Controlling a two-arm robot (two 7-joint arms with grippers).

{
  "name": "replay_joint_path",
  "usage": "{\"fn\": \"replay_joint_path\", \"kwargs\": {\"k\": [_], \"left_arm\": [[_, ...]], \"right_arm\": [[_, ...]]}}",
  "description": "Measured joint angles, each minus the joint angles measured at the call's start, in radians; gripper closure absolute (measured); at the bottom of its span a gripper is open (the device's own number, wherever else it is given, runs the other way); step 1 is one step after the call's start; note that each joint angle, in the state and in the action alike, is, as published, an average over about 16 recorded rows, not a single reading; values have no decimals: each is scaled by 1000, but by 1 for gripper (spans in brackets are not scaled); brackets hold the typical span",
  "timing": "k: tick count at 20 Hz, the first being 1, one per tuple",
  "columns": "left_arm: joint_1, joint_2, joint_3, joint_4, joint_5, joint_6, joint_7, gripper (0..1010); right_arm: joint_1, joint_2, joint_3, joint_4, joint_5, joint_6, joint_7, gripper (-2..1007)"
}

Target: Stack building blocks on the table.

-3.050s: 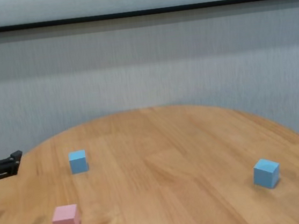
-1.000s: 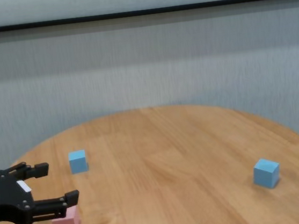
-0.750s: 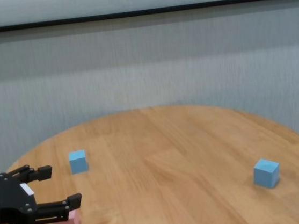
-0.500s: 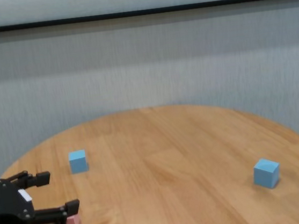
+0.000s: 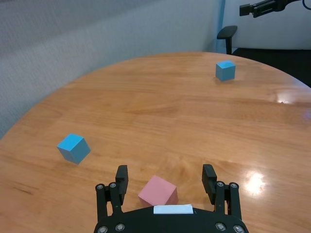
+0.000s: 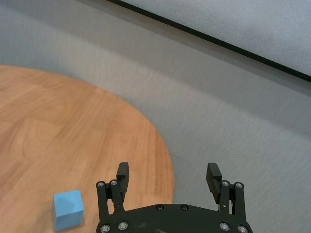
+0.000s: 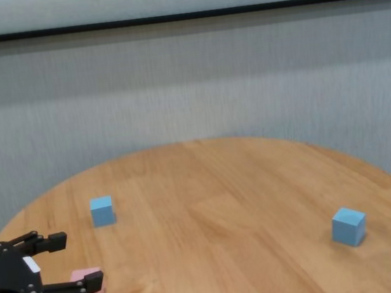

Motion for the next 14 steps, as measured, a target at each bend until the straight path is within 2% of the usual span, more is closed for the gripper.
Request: {"fn": "replay_joint_path", "kwargs": {"k": [14], "left_arm": [[-34, -52, -16, 83, 20, -15, -9, 9]], "right_arm": [[0, 0, 0, 0, 0, 0, 0, 4]]}}
